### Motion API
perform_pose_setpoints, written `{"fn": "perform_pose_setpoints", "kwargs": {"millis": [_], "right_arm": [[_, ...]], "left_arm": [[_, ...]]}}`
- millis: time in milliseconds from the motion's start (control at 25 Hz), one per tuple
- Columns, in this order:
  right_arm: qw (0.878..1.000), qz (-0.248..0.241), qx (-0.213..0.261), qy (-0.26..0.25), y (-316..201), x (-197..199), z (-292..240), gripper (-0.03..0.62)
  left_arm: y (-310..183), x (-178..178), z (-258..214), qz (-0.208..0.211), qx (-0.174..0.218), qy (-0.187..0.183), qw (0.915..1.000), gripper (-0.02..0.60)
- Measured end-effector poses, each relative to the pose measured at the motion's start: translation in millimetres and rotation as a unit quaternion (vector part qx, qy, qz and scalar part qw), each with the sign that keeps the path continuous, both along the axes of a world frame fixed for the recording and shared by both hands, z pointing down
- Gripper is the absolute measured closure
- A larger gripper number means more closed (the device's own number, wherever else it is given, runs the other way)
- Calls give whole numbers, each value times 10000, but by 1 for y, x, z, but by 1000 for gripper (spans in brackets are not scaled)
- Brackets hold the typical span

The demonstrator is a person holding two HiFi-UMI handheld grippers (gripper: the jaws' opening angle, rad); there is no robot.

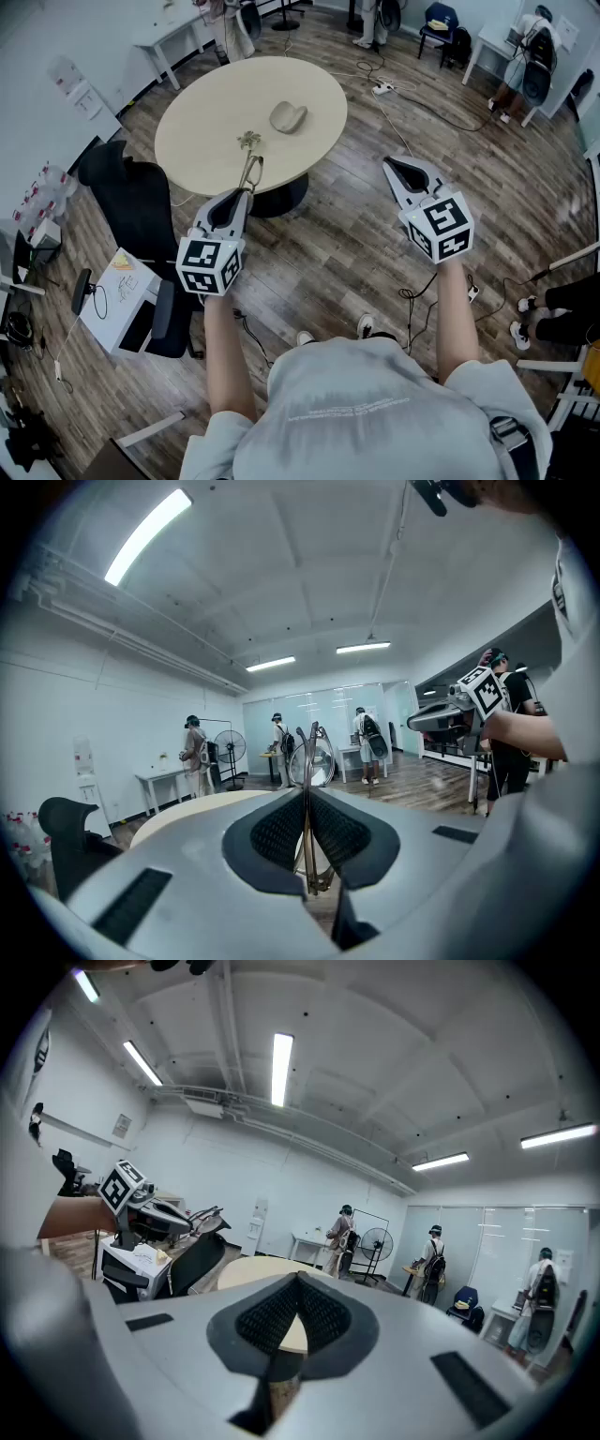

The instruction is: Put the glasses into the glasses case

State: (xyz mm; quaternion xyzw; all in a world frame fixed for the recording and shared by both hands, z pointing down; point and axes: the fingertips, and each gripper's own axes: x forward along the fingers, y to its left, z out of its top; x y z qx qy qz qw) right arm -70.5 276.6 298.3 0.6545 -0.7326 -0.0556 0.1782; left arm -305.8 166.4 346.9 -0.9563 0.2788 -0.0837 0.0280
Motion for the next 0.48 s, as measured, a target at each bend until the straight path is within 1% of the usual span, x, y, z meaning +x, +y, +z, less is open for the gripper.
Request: {"fn": "perform_pose_setpoints", "kwargs": {"millis": [160,280,480], "right_arm": [[10000,-47,8,4,-5,12,1,594],[9999,-100,6,-11,-8,23,6,594],[9988,-290,145,-371,-14,46,2,594]], "left_arm": [[-4,12,0,-78,137,-197,9997,555],[-3,23,1,-85,140,-213,9996,555],[-8,41,2,-261,196,-350,9989,555]]}}
